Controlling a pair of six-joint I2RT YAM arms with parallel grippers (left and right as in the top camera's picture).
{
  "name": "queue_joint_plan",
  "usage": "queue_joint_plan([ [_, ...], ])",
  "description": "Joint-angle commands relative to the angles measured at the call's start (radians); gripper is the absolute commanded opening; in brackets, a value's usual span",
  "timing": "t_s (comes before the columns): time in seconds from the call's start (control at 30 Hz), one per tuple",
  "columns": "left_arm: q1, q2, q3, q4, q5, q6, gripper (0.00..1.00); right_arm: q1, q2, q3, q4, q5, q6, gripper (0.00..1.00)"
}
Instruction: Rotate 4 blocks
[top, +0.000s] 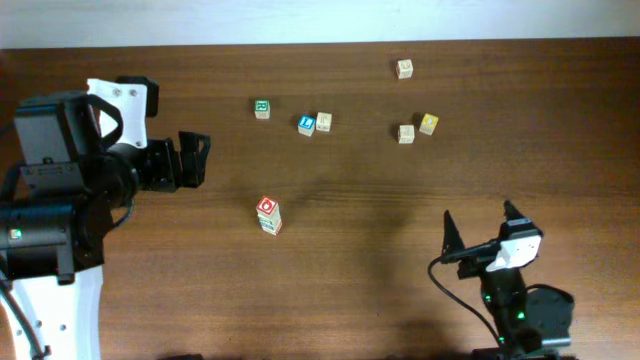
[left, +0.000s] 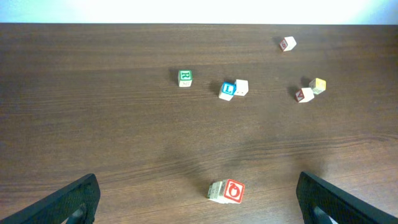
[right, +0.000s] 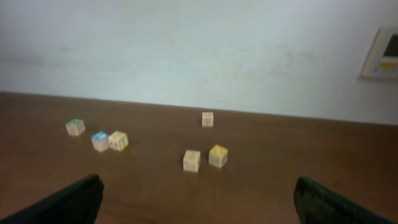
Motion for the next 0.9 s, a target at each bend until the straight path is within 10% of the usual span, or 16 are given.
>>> queue_joint_plan([
  [0.0,0.002,-0.013,0.008,-0.001,-0.003,0.016,0.99,-0.005,-0.097,-0.097,0.019,-0.022,-0.005,0.98],
  [0.87,0.002,-0.013,0.008,-0.001,-0.003,0.016,0.99,-0.006,-0.143,-0.158,-0.003,-0.017,-0.006,0.98],
])
